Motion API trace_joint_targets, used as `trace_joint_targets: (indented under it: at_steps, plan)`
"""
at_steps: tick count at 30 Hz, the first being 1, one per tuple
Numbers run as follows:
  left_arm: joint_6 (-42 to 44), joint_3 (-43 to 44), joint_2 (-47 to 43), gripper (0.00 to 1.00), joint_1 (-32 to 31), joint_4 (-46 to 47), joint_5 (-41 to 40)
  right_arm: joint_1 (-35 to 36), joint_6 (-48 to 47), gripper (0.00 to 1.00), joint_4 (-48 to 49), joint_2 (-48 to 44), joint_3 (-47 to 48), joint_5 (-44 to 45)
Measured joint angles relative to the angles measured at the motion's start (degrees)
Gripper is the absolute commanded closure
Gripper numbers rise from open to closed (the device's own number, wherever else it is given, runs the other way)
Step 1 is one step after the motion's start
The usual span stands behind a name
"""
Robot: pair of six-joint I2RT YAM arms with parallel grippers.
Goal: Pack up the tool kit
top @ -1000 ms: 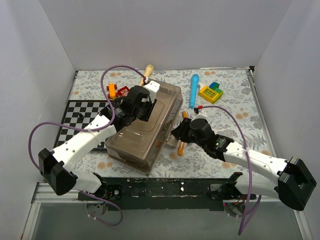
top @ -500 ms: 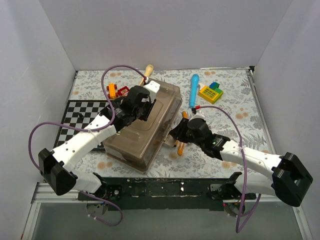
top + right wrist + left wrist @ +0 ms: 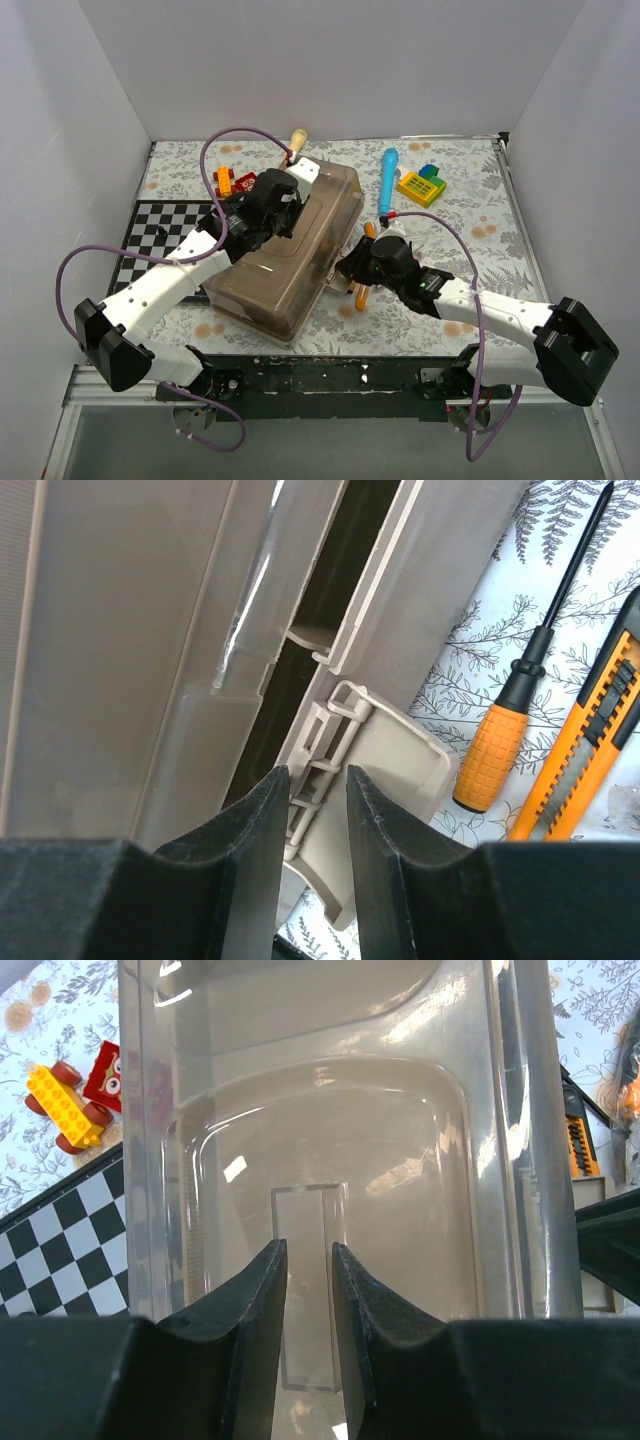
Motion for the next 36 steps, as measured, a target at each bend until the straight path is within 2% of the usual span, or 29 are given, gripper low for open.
trace_joint_targets:
  at_steps: [7, 27, 28, 32, 34, 36]
  plan:
    - [0.6, 0.3, -0.2, 0.98, 0.0, 0.4, -0.6, 0.0, 1.0, 0.61, 2.0, 1.4, 0.0, -0.7]
    - [2.5, 0.4, -1.4, 0.94, 0.5, 0.7, -3.3, -0.1, 4.5, 0.49, 8.5, 1.6, -1.7, -2.5]
    - [2.5, 0.5, -1.5, 0.92, 0.6, 0.7, -3.4, -0.2, 4.5, 0.49, 8.7, 1.4, -1.8, -2.4]
    - [3.0, 1.4, -1.5, 0.64, 0.6, 0.6, -3.2, -0.2, 4.4, 0.48, 11.0, 1.2, -2.0, -2.5]
    - [2.9, 2.5, -1.5, 0.46, 0.6, 0.5, -2.9, -0.2, 4.4, 0.48, 12.9, 1.2, -2.0, -2.7]
    - [3.2, 4.0, -1.6, 0.23, 0.6, 0.3, -2.4, -0.2, 4.3, 0.48, 14.7, 1.3, -2.0, -3.0]
